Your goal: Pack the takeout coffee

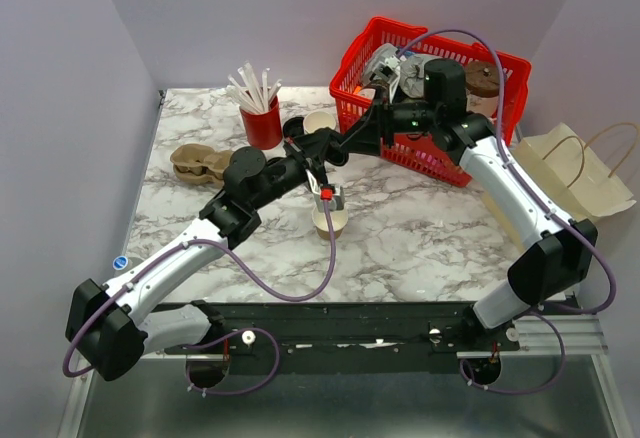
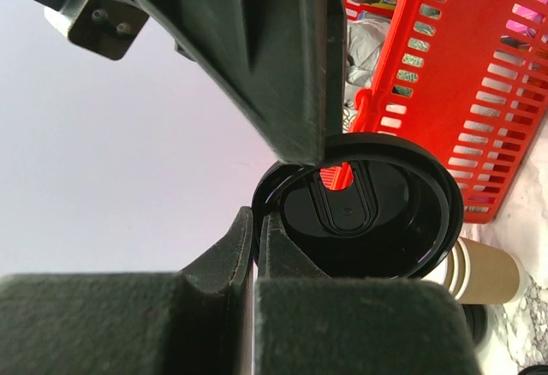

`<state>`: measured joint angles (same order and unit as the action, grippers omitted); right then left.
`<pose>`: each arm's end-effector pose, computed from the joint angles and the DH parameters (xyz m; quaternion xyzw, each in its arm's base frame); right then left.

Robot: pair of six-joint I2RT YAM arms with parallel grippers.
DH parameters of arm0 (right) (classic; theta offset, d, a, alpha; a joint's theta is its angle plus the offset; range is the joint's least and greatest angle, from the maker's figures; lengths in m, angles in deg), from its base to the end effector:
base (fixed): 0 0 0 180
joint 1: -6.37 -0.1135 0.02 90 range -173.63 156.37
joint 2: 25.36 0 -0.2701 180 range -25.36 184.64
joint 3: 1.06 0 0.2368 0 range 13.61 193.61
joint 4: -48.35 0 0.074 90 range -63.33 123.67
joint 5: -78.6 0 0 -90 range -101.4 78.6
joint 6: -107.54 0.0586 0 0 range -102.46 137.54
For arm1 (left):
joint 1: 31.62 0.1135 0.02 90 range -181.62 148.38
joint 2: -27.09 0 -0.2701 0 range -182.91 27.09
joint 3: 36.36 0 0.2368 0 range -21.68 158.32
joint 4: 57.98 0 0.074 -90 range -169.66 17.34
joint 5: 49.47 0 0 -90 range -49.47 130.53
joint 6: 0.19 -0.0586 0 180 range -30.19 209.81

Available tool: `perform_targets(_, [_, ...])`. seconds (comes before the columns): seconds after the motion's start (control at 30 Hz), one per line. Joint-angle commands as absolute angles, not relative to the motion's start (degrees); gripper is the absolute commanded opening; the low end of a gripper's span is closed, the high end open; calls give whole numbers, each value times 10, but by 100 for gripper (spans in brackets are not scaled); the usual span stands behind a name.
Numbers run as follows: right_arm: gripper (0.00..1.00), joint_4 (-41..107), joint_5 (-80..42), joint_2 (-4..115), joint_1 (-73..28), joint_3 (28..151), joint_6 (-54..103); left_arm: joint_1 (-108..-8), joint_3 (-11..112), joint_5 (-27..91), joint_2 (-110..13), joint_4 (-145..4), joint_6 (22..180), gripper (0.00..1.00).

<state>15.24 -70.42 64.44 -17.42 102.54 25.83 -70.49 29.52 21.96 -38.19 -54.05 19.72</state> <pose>0.2975 0.1861 0.4056 -0.3781 0.6650 0.5253 0.3728 0.2008 -0.1858 0.3716 0.6139 0.2926 0.0896 0.7276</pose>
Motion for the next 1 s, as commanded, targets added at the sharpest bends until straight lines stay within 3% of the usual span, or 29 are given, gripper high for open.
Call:
perform_targets(0.0, [60,160,-701,660,-183,1031,241,-711,319,242,-386,-546,224,0])
perform_targets(0.37, [30,161,-689,667,-187,1042,212,-719,344,278,-384,-590,246,1])
perform_targets(0.4, [29,160,-686,666,-188,1044,207,-720,347,282,-382,-596,250,5])
perform_targets(0.43, [25,159,-684,664,-188,1046,194,-720,348,285,-382,-603,255,21])
perform_targets(0.5, [24,160,-675,660,-188,1043,182,-721,355,288,-380,-625,263,30])
perform_targets(0.53, [24,160,-671,659,-188,1041,162,-723,358,293,-379,-634,264,43])
perform_targets(0.67, [24,161,-644,641,-188,1020,121,-727,378,339,-356,-703,273,73])
perform_targets(0.83, [23,160,-606,608,-189,984,52,-712,392,430,-280,-752,415,79])
perform_targets(0.97, [24,158,-529,555,-215,903,-117,-688,417,473,-238,-829,588,82])
